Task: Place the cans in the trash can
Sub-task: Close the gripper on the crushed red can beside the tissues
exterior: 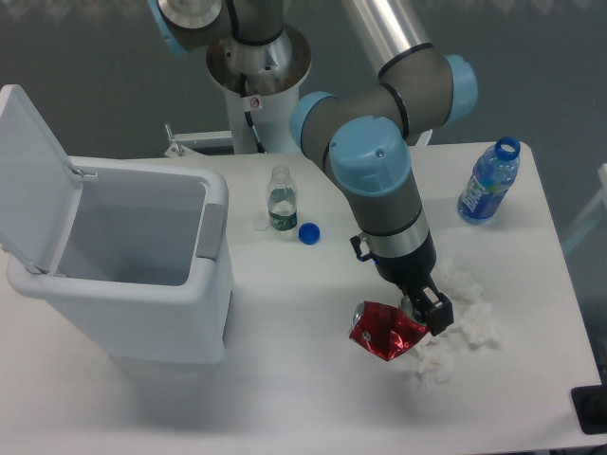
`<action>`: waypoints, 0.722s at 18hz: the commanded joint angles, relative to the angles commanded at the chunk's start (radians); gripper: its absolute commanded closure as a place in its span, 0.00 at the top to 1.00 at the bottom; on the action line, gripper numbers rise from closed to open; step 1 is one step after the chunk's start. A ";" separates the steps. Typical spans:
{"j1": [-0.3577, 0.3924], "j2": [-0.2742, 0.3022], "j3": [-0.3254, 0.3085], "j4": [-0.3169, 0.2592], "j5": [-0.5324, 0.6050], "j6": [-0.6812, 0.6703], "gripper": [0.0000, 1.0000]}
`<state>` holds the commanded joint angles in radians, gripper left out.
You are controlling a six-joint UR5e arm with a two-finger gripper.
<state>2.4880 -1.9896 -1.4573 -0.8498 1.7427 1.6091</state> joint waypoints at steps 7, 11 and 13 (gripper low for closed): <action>0.002 0.005 0.005 0.002 -0.002 -0.008 0.57; 0.006 0.014 0.029 0.002 -0.017 -0.021 0.57; 0.011 0.026 0.035 0.002 -0.031 -0.020 0.57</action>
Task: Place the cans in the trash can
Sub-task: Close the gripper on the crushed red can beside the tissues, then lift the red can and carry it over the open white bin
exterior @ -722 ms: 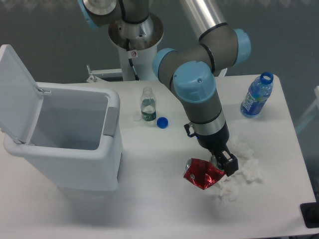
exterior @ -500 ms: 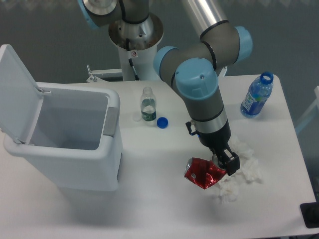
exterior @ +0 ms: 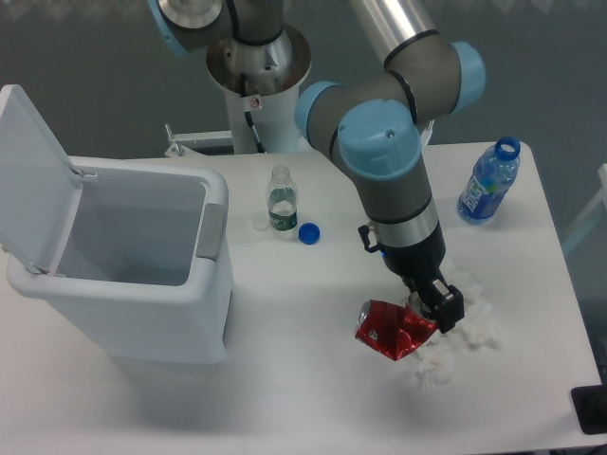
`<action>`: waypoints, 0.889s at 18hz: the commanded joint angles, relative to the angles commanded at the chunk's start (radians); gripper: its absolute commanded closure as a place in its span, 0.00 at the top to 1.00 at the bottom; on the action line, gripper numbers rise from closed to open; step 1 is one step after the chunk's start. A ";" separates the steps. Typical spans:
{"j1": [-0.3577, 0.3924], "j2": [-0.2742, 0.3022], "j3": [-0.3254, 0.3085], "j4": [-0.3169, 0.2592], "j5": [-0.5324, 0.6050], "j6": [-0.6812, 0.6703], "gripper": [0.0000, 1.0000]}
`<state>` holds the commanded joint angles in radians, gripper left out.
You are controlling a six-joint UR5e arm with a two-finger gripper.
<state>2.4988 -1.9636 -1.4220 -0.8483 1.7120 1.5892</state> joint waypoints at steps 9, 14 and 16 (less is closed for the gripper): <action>0.000 0.051 0.012 0.000 -0.049 -0.133 0.57; -0.008 0.089 0.015 0.000 -0.135 -0.312 0.57; -0.008 0.110 0.014 0.000 -0.172 -0.370 0.57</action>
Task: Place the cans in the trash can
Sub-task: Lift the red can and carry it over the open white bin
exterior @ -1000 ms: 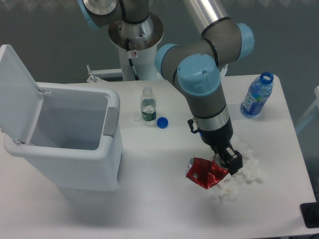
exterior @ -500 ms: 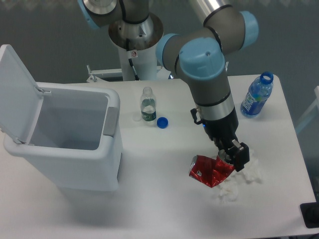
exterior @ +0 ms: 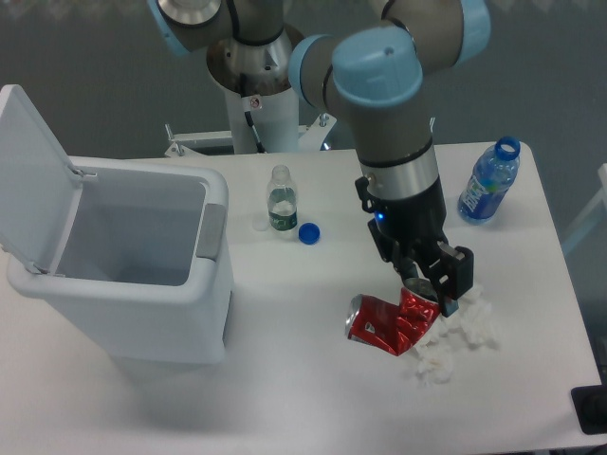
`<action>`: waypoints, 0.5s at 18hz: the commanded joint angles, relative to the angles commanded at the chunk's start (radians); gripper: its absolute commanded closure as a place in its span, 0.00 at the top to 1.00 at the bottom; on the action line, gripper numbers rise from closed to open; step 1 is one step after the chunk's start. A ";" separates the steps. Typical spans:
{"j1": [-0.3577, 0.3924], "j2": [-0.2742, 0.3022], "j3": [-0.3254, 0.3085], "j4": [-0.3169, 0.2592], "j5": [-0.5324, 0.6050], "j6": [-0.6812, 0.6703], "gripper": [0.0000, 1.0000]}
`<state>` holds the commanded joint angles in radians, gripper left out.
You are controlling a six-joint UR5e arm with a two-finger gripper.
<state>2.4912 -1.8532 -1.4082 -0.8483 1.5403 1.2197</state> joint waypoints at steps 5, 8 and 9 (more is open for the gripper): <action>-0.035 0.057 -0.034 0.000 -0.031 -0.104 0.57; -0.067 0.084 -0.047 -0.002 -0.042 -0.112 0.57; -0.087 0.100 -0.054 -0.003 -0.040 -0.112 0.57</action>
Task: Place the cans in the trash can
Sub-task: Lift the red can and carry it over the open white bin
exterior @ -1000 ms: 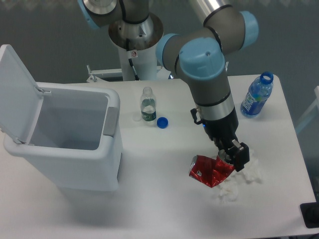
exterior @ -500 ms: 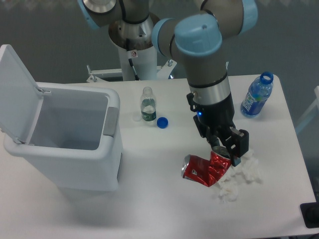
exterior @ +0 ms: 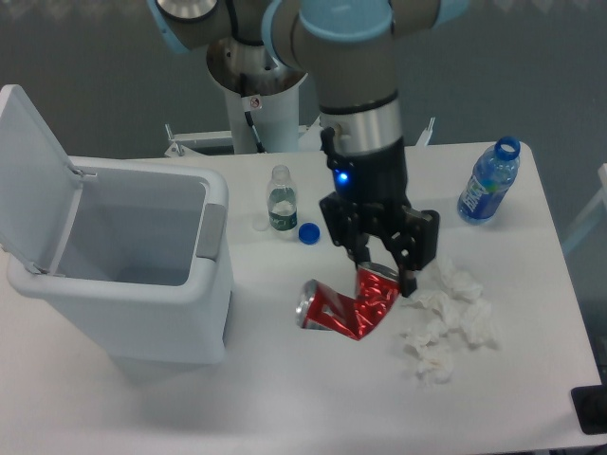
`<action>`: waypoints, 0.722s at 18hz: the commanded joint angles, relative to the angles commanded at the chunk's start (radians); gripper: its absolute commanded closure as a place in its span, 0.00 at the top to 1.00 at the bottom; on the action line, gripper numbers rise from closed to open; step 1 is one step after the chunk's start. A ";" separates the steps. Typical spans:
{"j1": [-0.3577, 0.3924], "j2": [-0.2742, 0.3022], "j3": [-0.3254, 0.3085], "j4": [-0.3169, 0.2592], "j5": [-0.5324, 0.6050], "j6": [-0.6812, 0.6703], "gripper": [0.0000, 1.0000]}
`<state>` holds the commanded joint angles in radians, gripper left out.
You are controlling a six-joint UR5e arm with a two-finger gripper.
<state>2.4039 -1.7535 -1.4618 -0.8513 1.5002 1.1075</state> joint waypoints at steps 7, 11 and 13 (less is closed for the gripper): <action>-0.115 0.100 -0.072 -0.008 -0.008 -0.012 0.57; -0.167 0.117 -0.083 -0.012 -0.008 -0.048 0.57; -0.192 0.121 -0.098 -0.012 -0.008 -0.048 0.57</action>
<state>2.2121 -1.6322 -1.5600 -0.8636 1.4926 1.0600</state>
